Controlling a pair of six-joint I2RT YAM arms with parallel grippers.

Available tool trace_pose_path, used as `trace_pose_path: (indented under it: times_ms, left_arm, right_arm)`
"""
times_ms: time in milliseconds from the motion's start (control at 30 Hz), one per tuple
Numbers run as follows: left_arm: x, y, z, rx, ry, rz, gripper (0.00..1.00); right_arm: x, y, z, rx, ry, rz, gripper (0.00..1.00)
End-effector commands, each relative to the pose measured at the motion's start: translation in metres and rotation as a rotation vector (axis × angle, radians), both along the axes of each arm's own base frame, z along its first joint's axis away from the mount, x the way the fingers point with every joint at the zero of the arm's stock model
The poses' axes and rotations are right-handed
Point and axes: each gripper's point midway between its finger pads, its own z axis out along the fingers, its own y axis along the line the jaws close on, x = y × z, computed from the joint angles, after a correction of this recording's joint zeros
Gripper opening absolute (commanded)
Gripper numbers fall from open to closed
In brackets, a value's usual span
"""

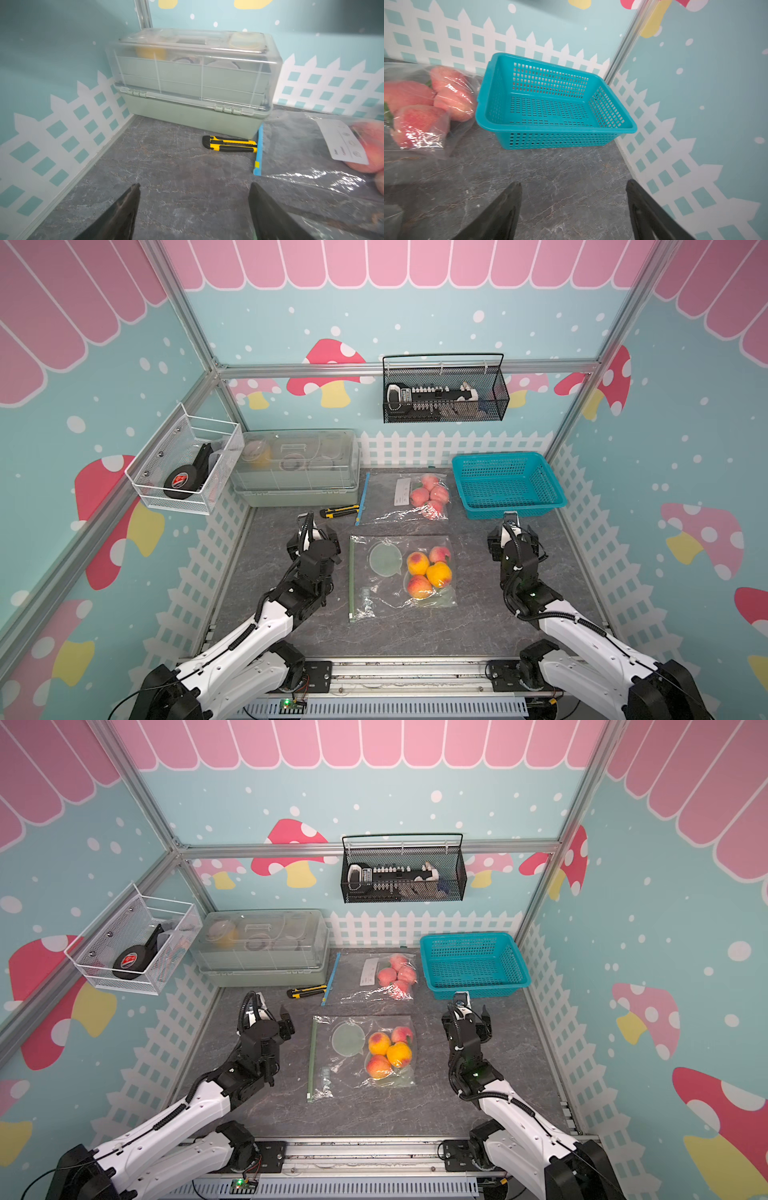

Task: Place the peach in a zip-top bag and seal the zipper
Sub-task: Reset both arms

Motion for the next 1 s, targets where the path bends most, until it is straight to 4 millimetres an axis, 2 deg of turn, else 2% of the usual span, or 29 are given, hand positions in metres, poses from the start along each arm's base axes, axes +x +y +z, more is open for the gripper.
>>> trace_pose_path:
  times_ms: [0, 233, 433, 567, 700, 800, 933, 967]
  left_arm:
    - [0.005, 0.017, 0.003, 0.026, -0.048, 0.047, 0.81]
    - [0.010, 0.047, -0.002, 0.034, -0.075, 0.080, 0.81]
    - [0.018, 0.062, -0.014, 0.045, -0.061, 0.077, 0.82]
    - [0.026, 0.063, -0.027, 0.046, -0.035, 0.029, 0.90]
    - [0.032, 0.063, -0.036, 0.067, -0.029, 0.002, 0.99]
    - [0.041, 0.059, -0.046, 0.054, -0.009, -0.048, 0.99]
    - [0.051, 0.050, -0.052, 0.043, -0.031, -0.124, 0.99]
    - [0.054, 0.043, -0.053, 0.040, -0.043, -0.170, 0.99]
  right_arm:
    - [-0.001, -0.018, 0.015, -0.007, -0.099, -0.081, 0.80]
    - [0.002, -0.039, -0.004, -0.022, -0.093, -0.129, 0.80]
    - [0.013, -0.049, -0.024, -0.035, -0.068, -0.123, 0.80]
    - [0.023, -0.054, -0.039, -0.016, -0.015, -0.132, 0.81]
    - [0.023, -0.058, -0.047, 0.040, -0.014, -0.123, 0.81]
    - [0.027, -0.055, -0.052, 0.122, -0.024, -0.062, 0.81]
    - [0.034, -0.058, -0.062, 0.123, -0.004, -0.060, 0.82]
    - [0.036, -0.056, -0.064, 0.131, -0.006, -0.042, 0.83]
